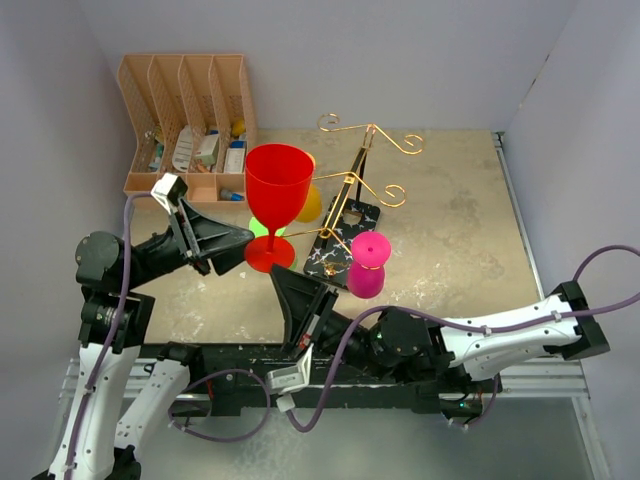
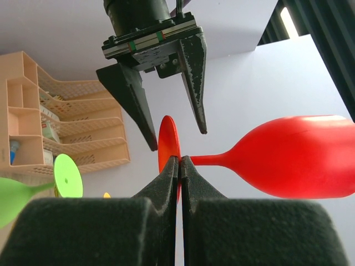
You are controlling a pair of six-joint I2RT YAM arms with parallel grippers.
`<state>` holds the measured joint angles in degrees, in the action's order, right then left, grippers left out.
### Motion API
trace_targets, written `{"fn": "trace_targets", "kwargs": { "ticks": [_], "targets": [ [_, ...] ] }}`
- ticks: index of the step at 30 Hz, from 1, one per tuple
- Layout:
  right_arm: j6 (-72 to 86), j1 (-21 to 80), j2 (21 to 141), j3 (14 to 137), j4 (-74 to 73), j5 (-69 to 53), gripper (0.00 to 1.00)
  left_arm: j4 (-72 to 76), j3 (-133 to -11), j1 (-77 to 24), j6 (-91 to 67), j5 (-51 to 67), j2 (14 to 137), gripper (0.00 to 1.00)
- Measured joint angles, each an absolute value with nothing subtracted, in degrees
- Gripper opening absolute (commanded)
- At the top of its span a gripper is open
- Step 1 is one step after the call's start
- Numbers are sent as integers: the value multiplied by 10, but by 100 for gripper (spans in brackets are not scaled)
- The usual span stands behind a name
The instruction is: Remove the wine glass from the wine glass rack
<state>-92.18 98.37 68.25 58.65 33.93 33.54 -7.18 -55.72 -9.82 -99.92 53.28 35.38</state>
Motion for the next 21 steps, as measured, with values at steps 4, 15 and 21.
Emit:
{"fn": "trace_targets", "kwargs": {
  "ticks": [4, 15, 21],
  "targets": [
    [-922, 976, 694, 586, 355, 333, 0, -68, -554, -98, -1004, 532, 354, 31],
    [-921, 968, 698, 571, 372, 337, 23, -22, -513, -98, -1030, 526, 344, 0],
    [-880, 972, 661, 534, 368, 377, 52, 27, -446, -100, -1044, 495, 317, 0]
  ]
}}
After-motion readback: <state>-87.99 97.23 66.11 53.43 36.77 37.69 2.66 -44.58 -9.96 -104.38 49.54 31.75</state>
